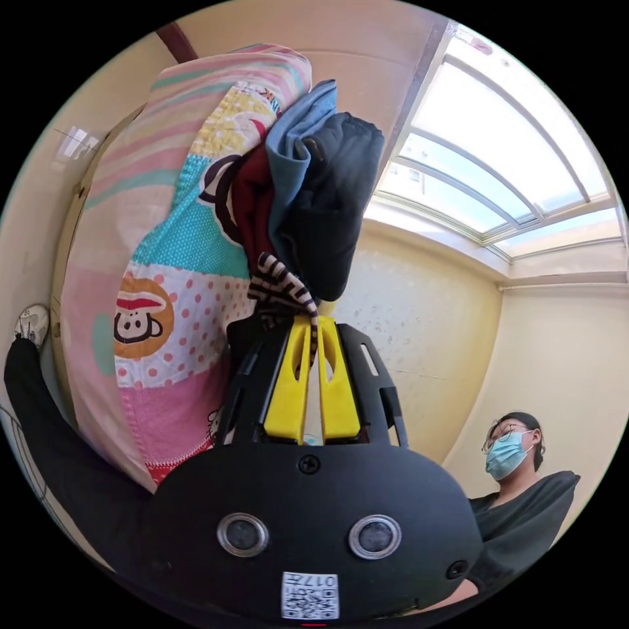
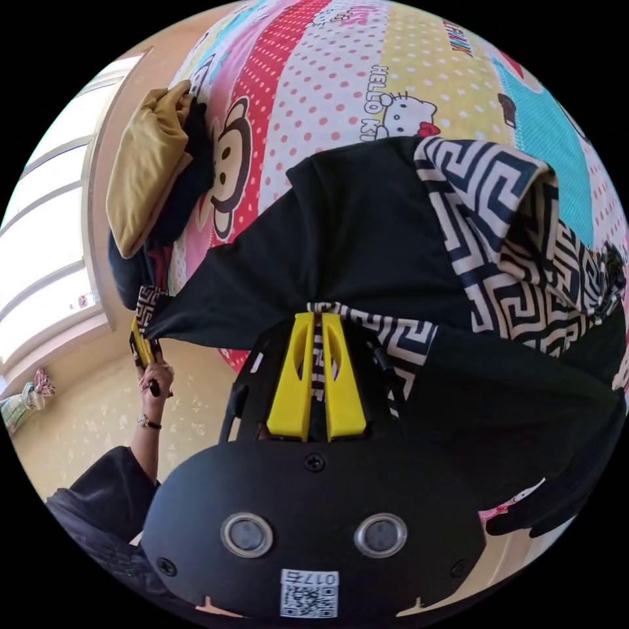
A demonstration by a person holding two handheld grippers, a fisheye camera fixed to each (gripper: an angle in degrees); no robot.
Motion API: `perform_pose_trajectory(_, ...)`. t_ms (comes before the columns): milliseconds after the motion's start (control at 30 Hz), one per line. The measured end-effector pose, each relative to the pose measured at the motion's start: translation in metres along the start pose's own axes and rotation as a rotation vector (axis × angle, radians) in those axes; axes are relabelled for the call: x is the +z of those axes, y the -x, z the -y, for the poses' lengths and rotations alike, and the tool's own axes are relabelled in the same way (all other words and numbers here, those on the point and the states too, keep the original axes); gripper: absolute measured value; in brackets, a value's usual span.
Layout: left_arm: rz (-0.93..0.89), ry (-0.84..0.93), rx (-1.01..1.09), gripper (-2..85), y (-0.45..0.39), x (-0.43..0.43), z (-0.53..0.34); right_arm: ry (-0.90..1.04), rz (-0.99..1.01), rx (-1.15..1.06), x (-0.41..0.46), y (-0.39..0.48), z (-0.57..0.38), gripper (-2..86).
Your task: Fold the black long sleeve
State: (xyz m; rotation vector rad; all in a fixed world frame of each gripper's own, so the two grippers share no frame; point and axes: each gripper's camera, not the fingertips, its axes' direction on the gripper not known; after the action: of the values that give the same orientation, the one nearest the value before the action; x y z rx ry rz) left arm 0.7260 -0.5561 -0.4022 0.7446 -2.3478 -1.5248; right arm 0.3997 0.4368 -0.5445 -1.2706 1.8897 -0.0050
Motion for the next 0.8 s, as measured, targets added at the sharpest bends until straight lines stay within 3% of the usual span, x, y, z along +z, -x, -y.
perform_pose_trajectory(200, 0.046, 0.107, 0.077, -0.8, 0.003, 0.010, -0.006, -0.167, 0.108, -0.067, -0.050, 0.017, -0.024, 2.1)
perform_pose_trajectory(333, 0.055, 0.160, 0.097, -0.8, 0.008, 0.025, -0.022, -0.001, 0.123, -0.052, -0.028, 0.002, -0.007, 2.7)
perform_pose_trajectory(433, 0.051, 0.221, 0.133, -0.8, 0.004, 0.052, -0.044, -0.056, 0.181, -0.048, -0.045, -0.012, -0.024, 2.8)
perform_pose_trajectory(633, 0.220, 0.718, 0.406, -0.8, -0.028, 0.203, -0.163, -0.022, 0.123, -0.089, -0.093, -0.062, -0.105, 2.8)
perform_pose_trajectory(800, 0.237, 1.091, 0.729, -0.1, -0.028, 0.342, -0.370, -0.067, 0.227, 0.061, -0.121, -0.147, -0.195, 3.1)
